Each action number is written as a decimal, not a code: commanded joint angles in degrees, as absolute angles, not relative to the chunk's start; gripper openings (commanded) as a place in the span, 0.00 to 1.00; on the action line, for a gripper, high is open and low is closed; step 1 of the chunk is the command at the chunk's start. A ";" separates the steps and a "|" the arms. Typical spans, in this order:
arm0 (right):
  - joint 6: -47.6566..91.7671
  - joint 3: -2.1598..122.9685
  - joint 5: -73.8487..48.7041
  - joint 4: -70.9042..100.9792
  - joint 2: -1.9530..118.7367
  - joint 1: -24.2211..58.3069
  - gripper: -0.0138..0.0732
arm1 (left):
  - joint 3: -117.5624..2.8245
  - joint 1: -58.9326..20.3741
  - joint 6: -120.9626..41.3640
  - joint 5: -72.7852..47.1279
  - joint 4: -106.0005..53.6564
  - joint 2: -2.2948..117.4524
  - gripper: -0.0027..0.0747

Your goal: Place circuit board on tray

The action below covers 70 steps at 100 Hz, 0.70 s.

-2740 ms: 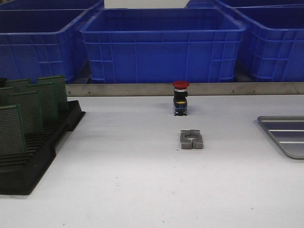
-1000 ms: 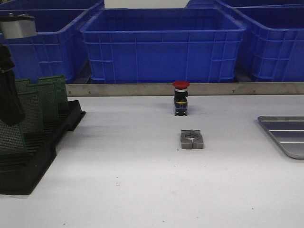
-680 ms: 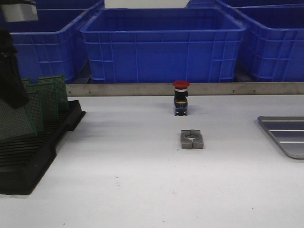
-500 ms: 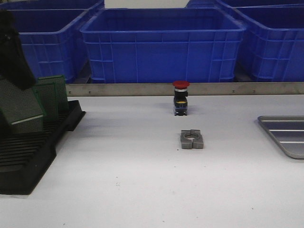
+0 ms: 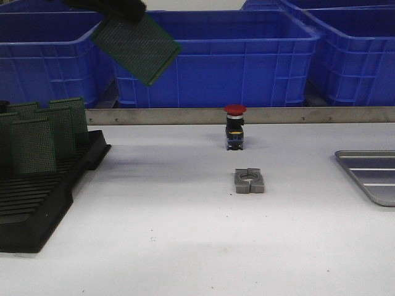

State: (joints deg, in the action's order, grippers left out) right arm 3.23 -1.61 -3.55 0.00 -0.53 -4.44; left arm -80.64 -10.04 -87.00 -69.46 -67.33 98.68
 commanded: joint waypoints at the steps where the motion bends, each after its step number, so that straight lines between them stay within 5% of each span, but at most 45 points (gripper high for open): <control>1: 3.36 -1.54 0.58 -0.51 -1.88 -4.76 0.09 | -82.39 -13.50 -86.60 -73.72 -73.36 96.83 0.01; 30: 3.36 -1.54 0.59 -0.51 -1.88 -4.76 0.09 | -82.39 -21.56 -86.60 -73.47 -73.24 97.39 0.01; 70: 2.27 -0.10 0.00 5.33 -1.84 -4.76 0.09 | -82.39 -22.37 -86.60 -73.35 -73.24 97.39 0.01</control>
State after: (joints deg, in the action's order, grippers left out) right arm 2.86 -1.61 -3.55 1.39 -0.53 -4.44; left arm -80.66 -21.91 -87.00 -69.31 -68.86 99.93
